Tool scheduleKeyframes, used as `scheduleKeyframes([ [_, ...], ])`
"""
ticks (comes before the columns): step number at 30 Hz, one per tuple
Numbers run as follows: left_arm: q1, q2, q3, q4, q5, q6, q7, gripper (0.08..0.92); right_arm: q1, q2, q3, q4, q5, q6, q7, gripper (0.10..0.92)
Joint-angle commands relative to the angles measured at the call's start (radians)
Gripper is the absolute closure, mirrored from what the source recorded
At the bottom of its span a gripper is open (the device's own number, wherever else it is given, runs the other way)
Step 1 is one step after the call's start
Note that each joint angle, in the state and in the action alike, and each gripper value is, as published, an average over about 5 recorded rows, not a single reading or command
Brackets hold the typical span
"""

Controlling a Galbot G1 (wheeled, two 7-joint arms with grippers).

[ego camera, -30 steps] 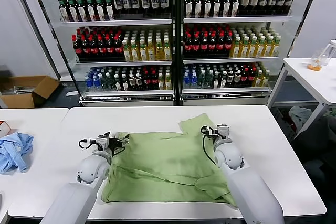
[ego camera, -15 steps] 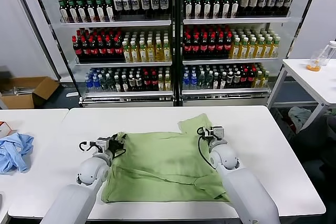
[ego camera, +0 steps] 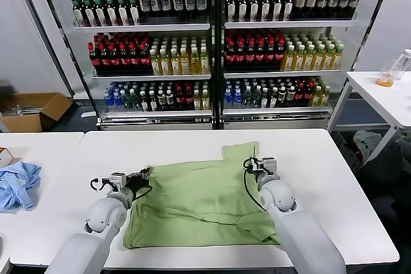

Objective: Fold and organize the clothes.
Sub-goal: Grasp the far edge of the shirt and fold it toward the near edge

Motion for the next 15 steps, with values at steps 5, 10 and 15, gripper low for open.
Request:
scheduleKeyframes([
  [5, 0.172, 0.033, -0.085, -0.284, -0.072, -0.028, 0.007, 0.912, -0.155, -0.07, 0.063, 0.314, 0.012, 0.037, -0.003, 0.916],
  [10, 0.238, 0.049, -0.122, -0.34, -0.079, -0.025, 0.008, 0.912, -0.273, -0.108, 0.099, 0.416, 0.01, 0.034, -0.003, 0.916],
  [15, 0.299, 0.056, -0.153, -0.386, -0.083, -0.016, 0.009, 0.912, -0.385, -0.139, 0.14, 0.512, 0.008, 0.031, -0.005, 0.916],
])
